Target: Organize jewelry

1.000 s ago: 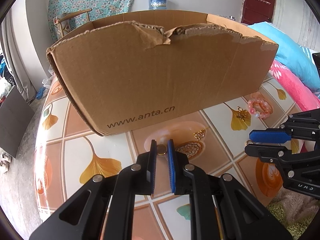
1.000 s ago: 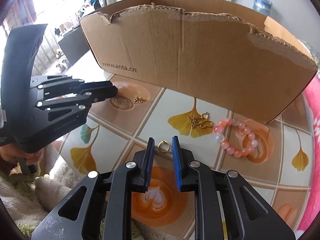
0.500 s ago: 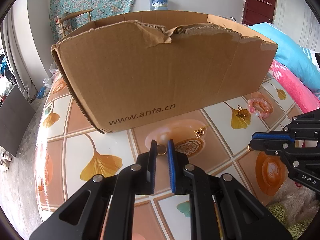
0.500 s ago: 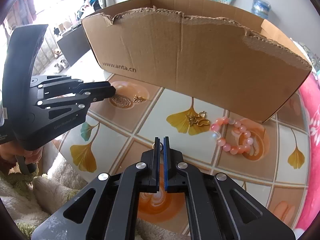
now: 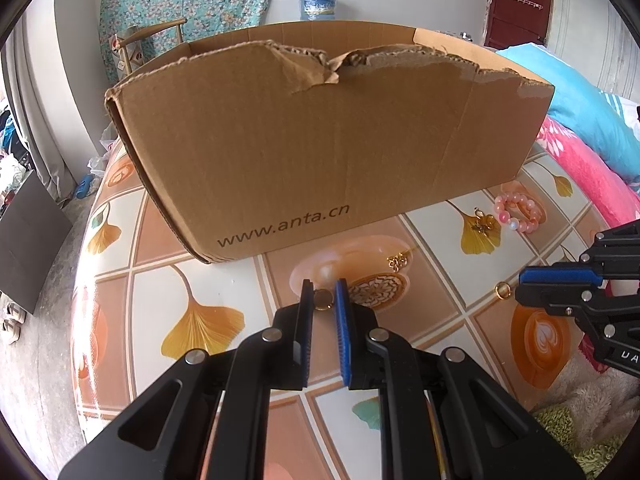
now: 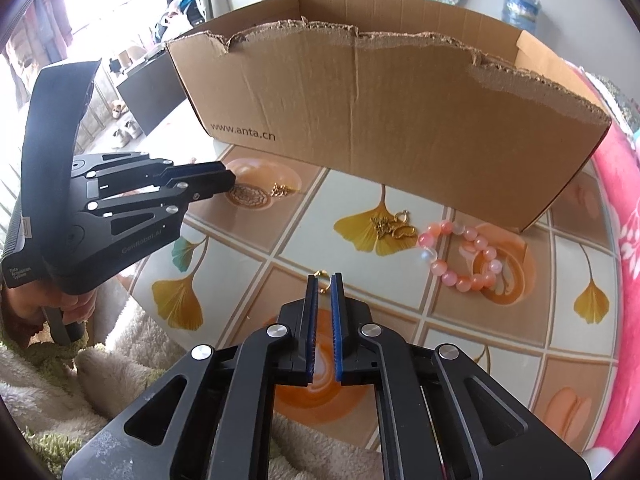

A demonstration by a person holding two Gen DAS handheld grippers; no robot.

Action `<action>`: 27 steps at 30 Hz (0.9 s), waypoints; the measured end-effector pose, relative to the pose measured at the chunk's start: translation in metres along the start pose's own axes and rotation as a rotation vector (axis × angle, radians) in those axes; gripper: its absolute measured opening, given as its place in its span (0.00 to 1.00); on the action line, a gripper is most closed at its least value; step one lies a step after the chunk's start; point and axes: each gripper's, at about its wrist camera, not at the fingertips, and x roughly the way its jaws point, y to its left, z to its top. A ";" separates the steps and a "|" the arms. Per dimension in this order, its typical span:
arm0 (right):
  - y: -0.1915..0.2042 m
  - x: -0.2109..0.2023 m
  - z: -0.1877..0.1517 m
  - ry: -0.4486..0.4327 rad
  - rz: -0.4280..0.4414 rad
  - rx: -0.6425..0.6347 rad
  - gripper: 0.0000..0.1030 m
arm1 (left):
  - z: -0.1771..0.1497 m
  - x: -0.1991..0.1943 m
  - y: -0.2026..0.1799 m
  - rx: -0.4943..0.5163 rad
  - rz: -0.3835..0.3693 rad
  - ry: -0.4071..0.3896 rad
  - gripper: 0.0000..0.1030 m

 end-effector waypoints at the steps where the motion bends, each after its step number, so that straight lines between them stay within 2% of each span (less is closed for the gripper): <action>1: 0.002 0.000 -0.002 0.005 0.000 -0.002 0.06 | 0.000 0.000 0.000 0.000 0.000 0.000 0.10; 10: 0.003 0.007 0.002 0.014 0.005 0.003 0.08 | 0.000 0.000 0.000 -0.002 0.000 0.002 0.10; 16: 0.002 0.010 0.005 0.004 0.014 0.011 0.22 | 0.000 0.000 0.001 -0.002 -0.001 0.002 0.10; 27: 0.013 0.015 0.009 -0.032 -0.057 -0.030 0.21 | 0.000 0.001 0.001 -0.005 -0.003 0.002 0.10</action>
